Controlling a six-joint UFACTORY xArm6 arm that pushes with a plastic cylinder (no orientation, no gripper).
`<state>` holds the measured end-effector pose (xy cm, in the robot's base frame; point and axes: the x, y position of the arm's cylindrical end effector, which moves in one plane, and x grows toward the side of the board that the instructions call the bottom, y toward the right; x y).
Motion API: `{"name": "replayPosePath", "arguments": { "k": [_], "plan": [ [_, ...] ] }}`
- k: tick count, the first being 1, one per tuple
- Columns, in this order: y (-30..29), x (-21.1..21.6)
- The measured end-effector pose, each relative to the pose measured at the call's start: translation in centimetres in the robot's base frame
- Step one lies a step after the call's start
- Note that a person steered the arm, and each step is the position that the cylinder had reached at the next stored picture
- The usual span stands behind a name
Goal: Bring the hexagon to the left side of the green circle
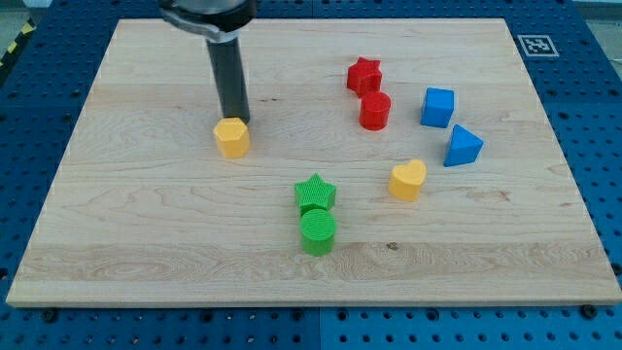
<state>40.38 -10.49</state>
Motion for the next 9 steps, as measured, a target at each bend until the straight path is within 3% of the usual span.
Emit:
{"name": "replayPosePath", "arguments": {
  "k": [2,4,7,9],
  "plan": [
    [-0.6,2.3],
    [1.6,1.3],
    [1.4,5.2],
    [-2.1,6.1]
  ]
}}
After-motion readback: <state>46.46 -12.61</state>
